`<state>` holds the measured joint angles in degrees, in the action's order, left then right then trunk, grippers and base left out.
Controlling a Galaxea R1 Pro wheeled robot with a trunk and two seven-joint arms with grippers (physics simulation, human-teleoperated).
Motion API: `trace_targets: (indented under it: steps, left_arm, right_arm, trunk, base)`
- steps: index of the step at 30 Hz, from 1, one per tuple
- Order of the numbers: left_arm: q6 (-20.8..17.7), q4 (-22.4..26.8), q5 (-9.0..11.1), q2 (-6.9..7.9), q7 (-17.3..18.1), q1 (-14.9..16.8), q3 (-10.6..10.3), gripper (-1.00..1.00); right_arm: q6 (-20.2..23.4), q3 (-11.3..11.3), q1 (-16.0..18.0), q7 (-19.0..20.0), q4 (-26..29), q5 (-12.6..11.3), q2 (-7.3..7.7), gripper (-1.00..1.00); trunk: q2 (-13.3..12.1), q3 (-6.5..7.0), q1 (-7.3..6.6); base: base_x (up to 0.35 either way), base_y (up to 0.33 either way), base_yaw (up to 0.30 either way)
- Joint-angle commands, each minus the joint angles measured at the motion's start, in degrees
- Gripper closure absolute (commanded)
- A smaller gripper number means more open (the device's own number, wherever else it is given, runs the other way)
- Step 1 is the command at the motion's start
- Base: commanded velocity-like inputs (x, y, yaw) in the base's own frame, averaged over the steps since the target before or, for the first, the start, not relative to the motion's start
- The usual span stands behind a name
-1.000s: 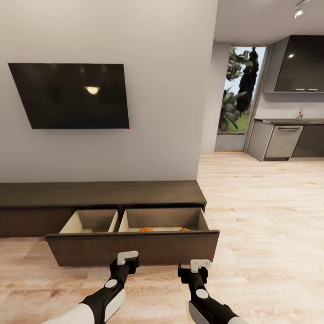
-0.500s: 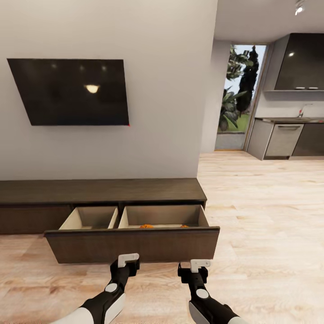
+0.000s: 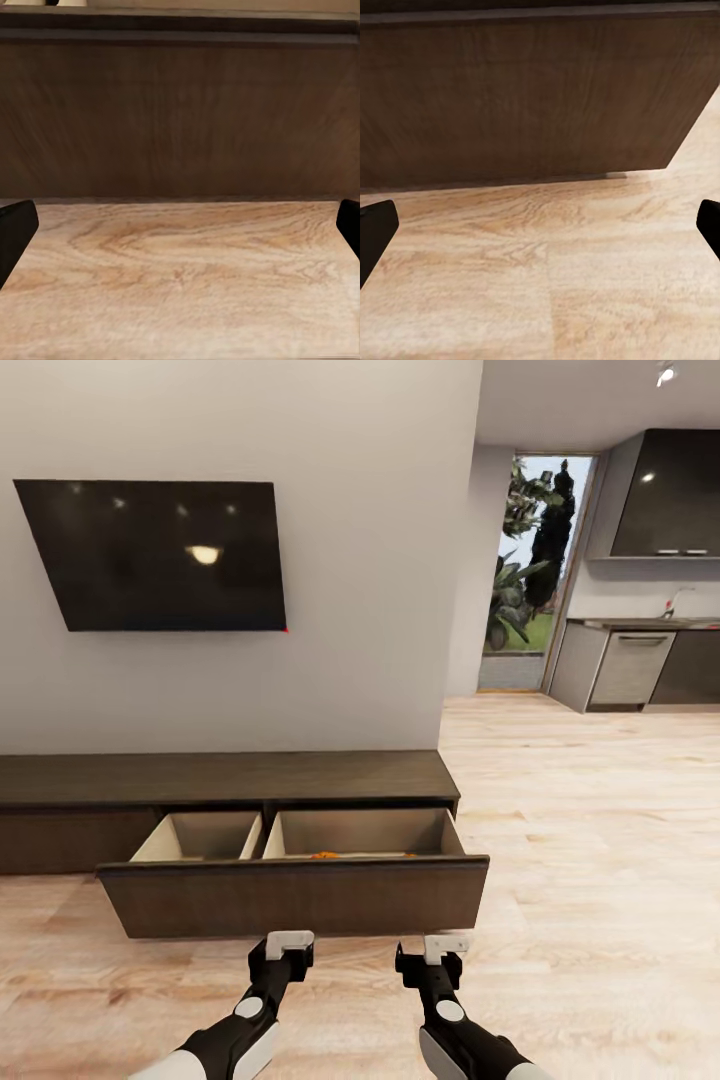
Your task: Place each of the two pumpkins and all three candles from the living room inside a cabinet in the living room (use any cabinet), then make sure every cabinet is closed, and position the cauldron so it is next to a table in the living room.
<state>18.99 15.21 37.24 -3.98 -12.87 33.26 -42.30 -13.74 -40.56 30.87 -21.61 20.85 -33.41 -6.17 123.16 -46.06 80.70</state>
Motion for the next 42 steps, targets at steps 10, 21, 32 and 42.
trace_targets:
  steps: [10,21,32,42]
  left_arm:
    - [0.24,-0.01,0.36,-0.05,-0.40,0.05,-2.00,-1.00]
    - [0.25,-0.01,0.38,0.00,-0.40,0.05,-2.08,-1.00]
    - [0.25,0.01,0.34,0.01,0.78,0.05,-2.11,-1.00]
    - [0.17,-0.01,0.29,0.02,1.16,0.05,-2.15,-1.00]
  right_arm:
    - [-0.24,-0.56,0.07,-0.27,0.06,-0.50,0.02,-1.00]
    - [-0.23,-0.65,0.07,-0.27,0.01,-0.51,0.02,-1.00]
    - [-0.23,-0.66,0.07,-0.27,-0.01,-0.57,0.02,-1.00]
    - [-0.23,-0.66,0.07,-0.27,-0.02,-0.57,0.00,-1.00]
  trunk:
    - [4.05,-1.86,2.19]
    - [8.06,-3.65,4.39]
    - [8.06,-3.65,4.39]
    - [8.06,-3.65,4.39]
  base:
    - [0.000,0.000,0.000]
    - [0.000,0.000,0.000]
    - [0.012,0.000,0.000]
    - [0.254,0.000,0.000]
